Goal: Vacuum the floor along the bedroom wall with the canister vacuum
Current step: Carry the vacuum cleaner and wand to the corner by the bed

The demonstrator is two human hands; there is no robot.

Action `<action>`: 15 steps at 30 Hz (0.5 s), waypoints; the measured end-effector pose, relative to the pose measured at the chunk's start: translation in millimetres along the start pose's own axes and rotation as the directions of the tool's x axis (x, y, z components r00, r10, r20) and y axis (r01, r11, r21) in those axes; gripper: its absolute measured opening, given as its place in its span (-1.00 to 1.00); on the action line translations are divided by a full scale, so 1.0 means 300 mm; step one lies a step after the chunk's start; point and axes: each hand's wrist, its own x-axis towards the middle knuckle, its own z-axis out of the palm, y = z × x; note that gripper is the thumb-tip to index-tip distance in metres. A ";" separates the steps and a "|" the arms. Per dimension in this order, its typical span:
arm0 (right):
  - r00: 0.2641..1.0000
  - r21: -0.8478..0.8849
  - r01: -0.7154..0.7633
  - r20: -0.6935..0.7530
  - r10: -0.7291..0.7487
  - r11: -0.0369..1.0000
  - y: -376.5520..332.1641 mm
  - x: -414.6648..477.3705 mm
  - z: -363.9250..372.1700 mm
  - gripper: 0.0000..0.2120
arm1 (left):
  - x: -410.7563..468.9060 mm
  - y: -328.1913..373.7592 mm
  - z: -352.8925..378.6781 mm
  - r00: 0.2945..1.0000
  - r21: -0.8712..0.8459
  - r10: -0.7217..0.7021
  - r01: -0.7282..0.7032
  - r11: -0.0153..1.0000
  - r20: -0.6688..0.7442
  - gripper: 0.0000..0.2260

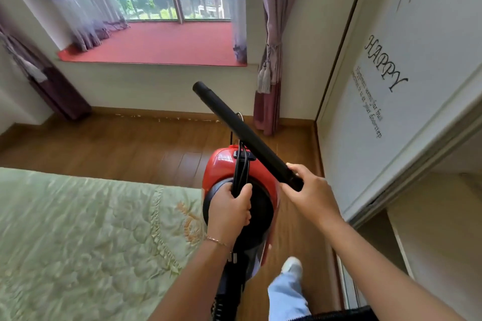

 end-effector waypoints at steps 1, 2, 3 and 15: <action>1.000 0.010 0.003 0.009 -0.003 1.000 0.015 0.059 0.005 -0.59 | 0.057 0.010 0.022 1.000 -0.002 -0.009 0.009 1.000 -0.003 -0.81; 1.000 0.017 0.007 0.017 -0.008 1.000 0.030 0.121 0.011 -0.59 | 0.115 0.019 0.048 1.000 -0.007 -0.020 0.020 1.000 -0.006 -0.82; 1.000 0.025 0.010 0.026 -0.010 1.000 0.048 0.186 0.016 -0.58 | 0.173 0.030 0.076 1.000 -0.008 -0.030 0.029 1.000 -0.011 -0.83; 0.980 0.087 0.136 0.134 -0.147 0.987 0.083 0.985 -0.076 -0.57 | 0.795 0.308 0.301 0.979 -0.093 -0.053 0.035 0.995 -0.196 -0.86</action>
